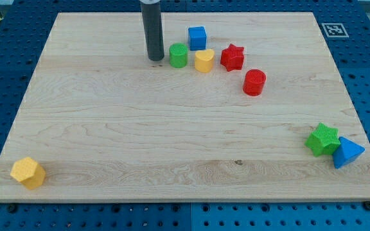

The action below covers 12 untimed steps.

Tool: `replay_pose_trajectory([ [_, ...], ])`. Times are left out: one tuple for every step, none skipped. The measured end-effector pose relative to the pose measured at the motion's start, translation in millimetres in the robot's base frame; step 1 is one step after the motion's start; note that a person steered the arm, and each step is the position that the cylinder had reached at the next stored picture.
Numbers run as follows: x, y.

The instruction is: Push the green circle towards the bottom center

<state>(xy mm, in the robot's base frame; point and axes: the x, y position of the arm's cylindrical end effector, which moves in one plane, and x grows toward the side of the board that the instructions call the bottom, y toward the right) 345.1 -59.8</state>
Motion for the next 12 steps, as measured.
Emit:
replay_pose_trajectory([
  [7.1,10.1],
  [-15.0,-6.6],
  [-44.7,-12.2],
  [-38.3,6.0],
  [-27.0,17.3],
  [-20.9,44.1],
  [-9.5,64.5],
  [2.6,71.8],
  [10.1,83.2],
  [18.6,88.0],
  [25.9,88.0],
  [36.3,88.0],
])
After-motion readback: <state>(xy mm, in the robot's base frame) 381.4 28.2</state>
